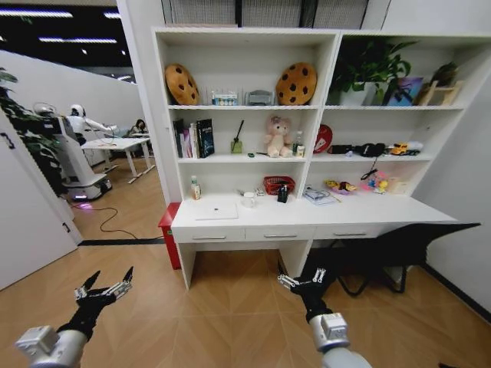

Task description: Organize the objects on the table.

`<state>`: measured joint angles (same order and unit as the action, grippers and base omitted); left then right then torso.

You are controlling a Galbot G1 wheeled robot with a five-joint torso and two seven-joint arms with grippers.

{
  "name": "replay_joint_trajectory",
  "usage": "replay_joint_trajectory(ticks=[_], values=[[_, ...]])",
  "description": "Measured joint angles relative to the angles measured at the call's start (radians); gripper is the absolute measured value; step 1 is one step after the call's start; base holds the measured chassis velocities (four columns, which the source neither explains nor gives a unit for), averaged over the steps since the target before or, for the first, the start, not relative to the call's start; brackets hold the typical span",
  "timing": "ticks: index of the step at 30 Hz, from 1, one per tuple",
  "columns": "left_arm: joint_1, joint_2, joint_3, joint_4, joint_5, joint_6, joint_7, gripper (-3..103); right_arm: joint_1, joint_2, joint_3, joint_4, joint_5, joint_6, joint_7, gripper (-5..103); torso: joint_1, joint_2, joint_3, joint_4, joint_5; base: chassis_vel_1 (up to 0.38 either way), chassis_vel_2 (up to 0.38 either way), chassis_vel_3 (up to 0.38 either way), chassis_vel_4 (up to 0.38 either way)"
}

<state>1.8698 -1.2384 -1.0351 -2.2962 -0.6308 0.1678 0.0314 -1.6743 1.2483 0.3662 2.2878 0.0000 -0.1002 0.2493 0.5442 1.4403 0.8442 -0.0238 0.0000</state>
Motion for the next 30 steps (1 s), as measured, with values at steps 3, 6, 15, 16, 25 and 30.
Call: replay_joint_trajectory(ticks=[3, 6, 15, 16, 25, 30], values=[[0.000, 0.000, 0.000, 0.000, 0.000, 0.000, 0.000, 100, 0.004, 0.000, 0.000, -0.007, -0.001, 0.000, 0.000, 100, 0.001, -0.001, 0.000, -0.0001, 0.0005, -0.080, 0.009, 0.038, -0.015], [0.000, 0.000, 0.000, 0.000, 0.000, 0.000, 0.000, 100, 0.010, -0.005, 0.001, -0.010, 0.002, -0.001, 0.000, 100, 0.002, -0.001, 0.001, 0.0005, 0.0001, -0.084, 0.044, 0.101, -0.020], [0.000, 0.000, 0.000, 0.000, 0.000, 0.000, 0.000, 100, 0.021, -0.016, 0.002, -0.014, 0.014, -0.008, -0.002, 100, 0.001, -0.001, 0.000, 0.0002, 0.0000, 0.032, 0.051, 0.040, 0.022], [0.000, 0.000, 0.000, 0.000, 0.000, 0.000, 0.000, 100, 0.023, -0.017, 0.002, -0.015, 0.016, -0.008, -0.002, 100, 0.001, 0.000, 0.000, 0.0003, -0.0001, 0.123, 0.066, 0.026, 0.083], [0.000, 0.000, 0.000, 0.000, 0.000, 0.000, 0.000, 100, 0.033, -0.023, 0.005, -0.022, 0.026, -0.004, -0.003, 100, 0.001, -0.001, 0.000, 0.0000, 0.0000, 0.047, 0.022, 0.023, 0.038], [0.000, 0.000, 0.000, 0.000, 0.000, 0.000, 0.000, 100, 0.033, -0.020, 0.007, -0.024, 0.023, -0.011, -0.001, 100, 0.001, 0.000, 0.000, 0.0004, 0.0000, 0.000, 0.000, 0.000, 0.000]])
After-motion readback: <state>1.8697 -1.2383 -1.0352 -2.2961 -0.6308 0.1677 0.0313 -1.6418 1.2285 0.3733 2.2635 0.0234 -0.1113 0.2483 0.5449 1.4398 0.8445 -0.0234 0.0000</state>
